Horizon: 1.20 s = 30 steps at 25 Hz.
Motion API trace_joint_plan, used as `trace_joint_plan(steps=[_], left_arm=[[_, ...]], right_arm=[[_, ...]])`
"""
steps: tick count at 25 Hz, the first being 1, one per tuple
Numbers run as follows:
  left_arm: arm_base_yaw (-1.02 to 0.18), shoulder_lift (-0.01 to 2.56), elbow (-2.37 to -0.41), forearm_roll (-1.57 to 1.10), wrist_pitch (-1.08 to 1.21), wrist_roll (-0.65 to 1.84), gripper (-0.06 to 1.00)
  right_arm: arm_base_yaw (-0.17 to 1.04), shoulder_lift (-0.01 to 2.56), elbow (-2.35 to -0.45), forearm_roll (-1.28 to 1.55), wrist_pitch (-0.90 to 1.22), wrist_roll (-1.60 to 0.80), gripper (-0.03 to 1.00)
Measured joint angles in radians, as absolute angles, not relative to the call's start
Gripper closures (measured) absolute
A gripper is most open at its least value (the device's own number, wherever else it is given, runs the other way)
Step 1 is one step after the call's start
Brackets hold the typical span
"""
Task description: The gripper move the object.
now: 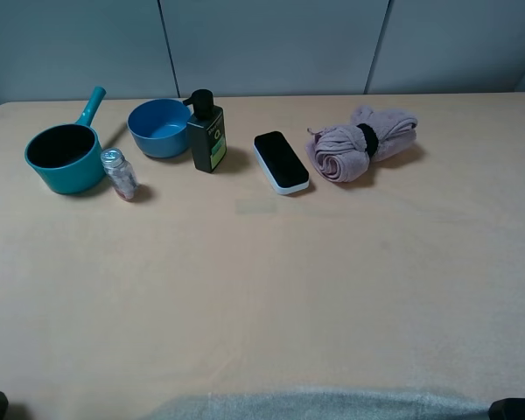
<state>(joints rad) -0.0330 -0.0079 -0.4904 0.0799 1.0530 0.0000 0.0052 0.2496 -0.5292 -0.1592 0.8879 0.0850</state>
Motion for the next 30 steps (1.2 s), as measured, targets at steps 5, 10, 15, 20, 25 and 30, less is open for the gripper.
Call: trace_joint_plan(steps=[5,10,15,20,25,30], left_arm=[[-0.033,-0.008,-0.49,0.08,1.053,0.0,0.18],[-0.033,-0.008,-0.49,0.08,1.053,0.0,0.18],[-0.033,-0.008,-0.49,0.08,1.053,0.0,0.18],[-0.033,-0.008,-0.49,0.08,1.053,0.0,0.18],[-0.033,-0.008,-0.49,0.08,1.053,0.0,0.18],[-0.033,-0.008,-0.49,0.08,1.053,0.0,0.18]], right_arm=[[0.005,0.126,-0.527,-0.159,0.966,0.082,0.34],[0.005,0.012,-0.521,-0.159,0.979,0.076,0.34],[0.005,-0.006,-0.505,-0.159,1.003,0.046,0.34],[0.005,-0.006,-0.493,-0.155,1.016,0.029,0.34],[0.005,-0.006,-0.493,-0.155,1.023,0.026,0.34],[0.005,-0.006,-0.493,-0.146,1.023,0.007,0.34]])
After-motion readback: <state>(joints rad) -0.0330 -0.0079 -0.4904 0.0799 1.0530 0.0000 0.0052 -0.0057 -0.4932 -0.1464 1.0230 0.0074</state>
